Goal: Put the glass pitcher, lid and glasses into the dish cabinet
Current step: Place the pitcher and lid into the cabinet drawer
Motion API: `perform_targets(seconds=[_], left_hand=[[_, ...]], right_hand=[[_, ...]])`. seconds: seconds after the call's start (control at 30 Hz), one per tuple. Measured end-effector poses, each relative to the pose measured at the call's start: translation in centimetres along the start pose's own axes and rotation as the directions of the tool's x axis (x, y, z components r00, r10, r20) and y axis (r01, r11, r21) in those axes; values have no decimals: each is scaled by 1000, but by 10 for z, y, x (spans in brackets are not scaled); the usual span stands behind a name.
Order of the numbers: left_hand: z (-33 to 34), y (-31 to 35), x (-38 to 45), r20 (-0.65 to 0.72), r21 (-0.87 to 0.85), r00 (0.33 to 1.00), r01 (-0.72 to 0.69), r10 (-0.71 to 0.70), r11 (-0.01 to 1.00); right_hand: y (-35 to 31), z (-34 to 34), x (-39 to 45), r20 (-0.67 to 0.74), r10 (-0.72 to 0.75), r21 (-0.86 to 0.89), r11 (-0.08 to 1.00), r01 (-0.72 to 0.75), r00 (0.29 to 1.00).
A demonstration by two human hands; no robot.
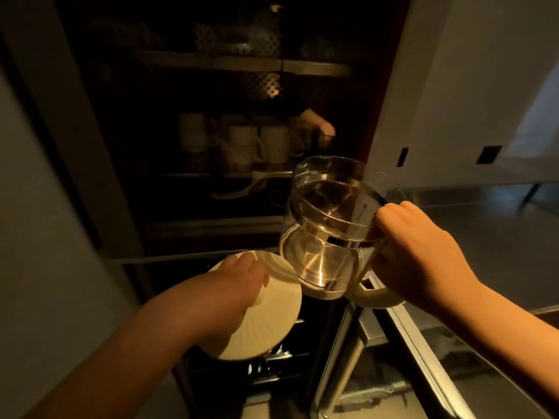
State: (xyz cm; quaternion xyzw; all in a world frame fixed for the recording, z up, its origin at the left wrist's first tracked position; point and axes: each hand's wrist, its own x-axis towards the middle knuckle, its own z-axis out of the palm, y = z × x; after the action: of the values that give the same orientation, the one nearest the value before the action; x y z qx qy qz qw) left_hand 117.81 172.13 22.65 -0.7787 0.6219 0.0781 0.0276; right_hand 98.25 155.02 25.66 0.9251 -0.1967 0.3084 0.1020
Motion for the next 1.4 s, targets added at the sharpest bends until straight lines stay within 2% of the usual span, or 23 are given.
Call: perform_targets(seconds=[0.2,0.43,0.6,0.7,0.9,1.13,1.27,1.4], left_hand=[[30,-5,-18,68,19,991,116,-117,993],[70,-7,-23,172,38,959,221,-224,975],[89,-13,-18,237,66,929,277,-285,959],[96,-23,-9,237,66,924,293,-300,954],[109,-53,22,198,39,934,295,-297,955],[141,-97,60,167,61,943,281,-287,958],[161,-114,76,144,51,949,275,-279,960],[178,-126,90,173,52,943,280,-285,959]], right_hand=[[-12,26,-20,64,-55,105,993,48,996],[-21,50,-53,124,-188,304,942,143,974],[-26,69,-65,249,-250,348,925,155,935],[-30,81,-69,241,-244,367,919,144,939],[-38,116,-59,244,-211,323,938,126,947],[-46,162,-61,378,-167,235,969,80,911],[-52,175,-60,377,-117,254,967,19,919],[-59,195,-58,366,-80,177,984,15,927]])
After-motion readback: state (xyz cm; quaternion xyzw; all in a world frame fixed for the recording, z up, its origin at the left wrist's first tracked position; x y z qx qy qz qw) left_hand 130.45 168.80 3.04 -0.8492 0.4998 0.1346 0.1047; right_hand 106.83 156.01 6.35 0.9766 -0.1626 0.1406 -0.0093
